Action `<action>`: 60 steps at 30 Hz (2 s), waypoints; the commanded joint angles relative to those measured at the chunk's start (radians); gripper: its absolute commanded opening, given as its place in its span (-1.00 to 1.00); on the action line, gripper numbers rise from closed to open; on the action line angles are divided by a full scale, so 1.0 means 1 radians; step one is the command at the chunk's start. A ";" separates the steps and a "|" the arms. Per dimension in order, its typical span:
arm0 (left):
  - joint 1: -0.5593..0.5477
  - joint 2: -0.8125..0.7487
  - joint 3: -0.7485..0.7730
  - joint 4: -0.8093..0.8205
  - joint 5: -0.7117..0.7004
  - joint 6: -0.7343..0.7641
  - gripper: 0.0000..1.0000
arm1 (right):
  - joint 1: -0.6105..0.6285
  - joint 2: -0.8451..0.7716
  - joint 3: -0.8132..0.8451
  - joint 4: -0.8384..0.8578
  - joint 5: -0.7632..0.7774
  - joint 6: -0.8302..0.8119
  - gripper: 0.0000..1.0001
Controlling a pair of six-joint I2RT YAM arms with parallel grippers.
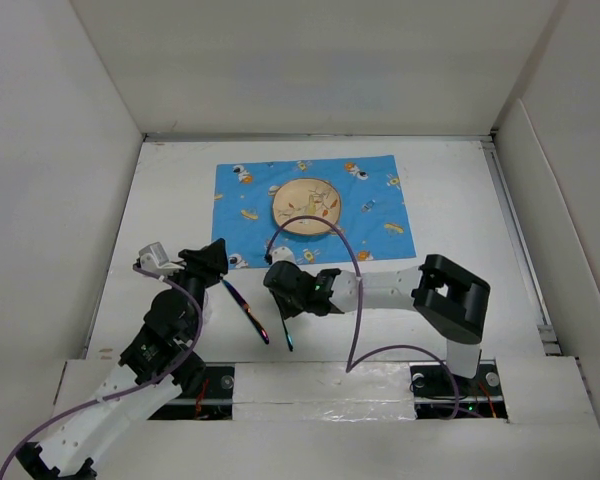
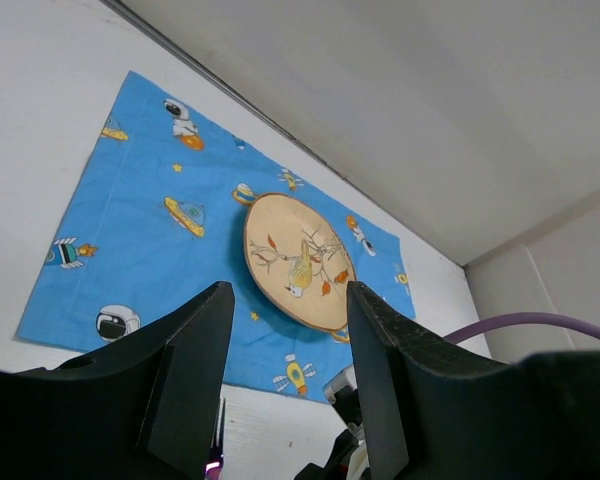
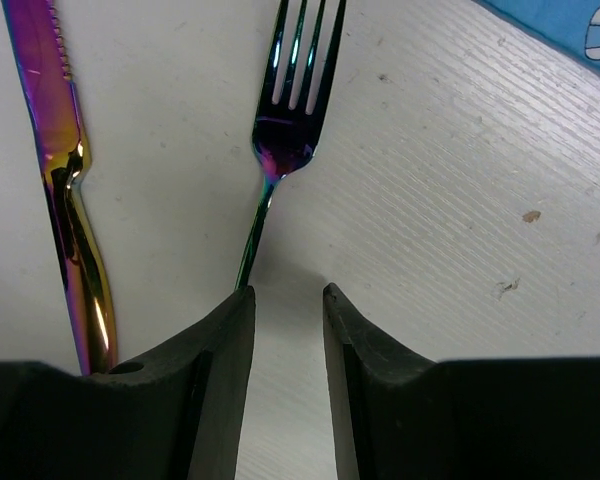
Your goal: Set the dinner table for one person
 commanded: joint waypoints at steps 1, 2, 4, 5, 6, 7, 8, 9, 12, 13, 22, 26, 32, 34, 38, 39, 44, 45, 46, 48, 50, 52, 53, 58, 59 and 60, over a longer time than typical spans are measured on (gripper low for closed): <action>-0.005 0.001 0.032 0.014 -0.017 -0.017 -0.08 | 0.022 0.016 0.063 -0.003 0.028 0.019 -0.25; -0.005 -0.002 0.026 0.017 -0.017 -0.013 -0.08 | 0.022 0.006 0.066 -0.024 0.070 0.023 -0.26; -0.005 -0.007 0.023 0.018 -0.023 -0.014 -0.08 | 0.022 -0.014 0.063 -0.015 0.077 0.025 -0.28; -0.005 -0.010 0.026 0.015 -0.020 -0.014 -0.08 | 0.022 -0.024 0.062 -0.005 0.069 0.023 -0.28; -0.005 -0.014 0.026 0.017 -0.011 -0.014 -0.08 | 0.033 -0.040 0.065 -0.006 0.075 0.025 -0.28; -0.005 -0.016 0.023 0.027 -0.008 -0.011 -0.07 | 0.033 -0.045 0.066 -0.009 0.086 0.028 -0.28; -0.005 -0.016 0.015 0.030 -0.012 -0.008 -0.07 | 0.042 -0.053 0.072 -0.006 0.083 0.031 -0.28; -0.005 -0.014 0.018 0.031 -0.016 -0.008 -0.07 | 0.042 -0.051 0.072 -0.006 0.083 0.031 -0.28; -0.005 -0.017 0.024 0.018 -0.011 -0.017 -0.07 | 0.042 -0.019 0.074 0.021 0.046 0.036 -0.28; -0.005 -0.017 0.021 0.024 -0.014 -0.017 -0.07 | 0.042 0.014 0.080 0.012 0.046 0.046 -0.28; -0.005 -0.051 0.016 0.009 -0.031 -0.042 -0.06 | 0.042 0.088 0.108 0.020 0.066 0.062 -0.66; -0.005 -0.053 0.010 0.018 -0.028 -0.034 -0.06 | 0.042 0.073 0.151 -0.008 0.095 0.075 -1.00; -0.005 -0.048 0.013 0.014 -0.020 -0.036 -0.06 | 0.015 0.030 0.334 -0.045 0.167 0.043 -1.00; -0.005 -0.051 0.018 0.012 -0.014 -0.039 -0.06 | -0.024 0.088 0.406 -0.055 0.154 0.036 -1.00; -0.005 -0.051 0.012 0.014 -0.026 -0.039 -0.05 | -0.120 0.206 0.589 -0.054 0.102 0.048 -1.00; -0.005 -0.053 0.015 0.011 -0.026 -0.040 -0.05 | -0.152 0.234 0.662 -0.052 0.095 0.057 -1.00; -0.005 -0.054 0.013 0.011 -0.026 -0.039 -0.05 | -0.225 0.434 0.887 -0.116 0.075 0.091 -1.00; -0.005 -0.054 0.015 0.009 -0.025 -0.039 -0.05 | -0.235 0.461 0.920 -0.126 0.065 0.103 -1.00; -0.005 -0.056 0.012 0.014 -0.022 -0.039 -0.05 | -0.255 0.485 0.981 -0.147 0.055 0.108 -1.00; -0.005 -0.056 0.007 0.021 -0.025 -0.036 -0.05 | -0.265 0.539 1.022 -0.155 0.046 0.129 -1.00; -0.005 -0.051 0.012 0.014 -0.023 -0.036 -0.05 | -0.289 0.564 1.060 -0.147 0.032 0.147 -1.00; -0.005 -0.051 0.009 0.021 -0.020 -0.036 -0.05 | -0.298 0.594 1.077 -0.135 0.022 0.164 -1.00; -0.005 -0.047 0.006 0.026 -0.019 -0.033 -0.05 | -0.298 0.605 1.101 -0.138 0.011 0.167 -1.00; -0.005 -0.034 0.010 0.027 -0.016 -0.033 -0.05 | -0.318 0.668 1.131 -0.147 -0.018 0.195 -1.00; -0.005 -0.031 0.009 0.029 -0.017 -0.030 -0.05 | -0.318 0.673 1.125 -0.140 -0.020 0.198 -1.00; -0.005 -0.030 0.009 0.029 -0.019 -0.030 -0.05 | -0.318 0.679 1.116 -0.132 -0.024 0.207 -1.00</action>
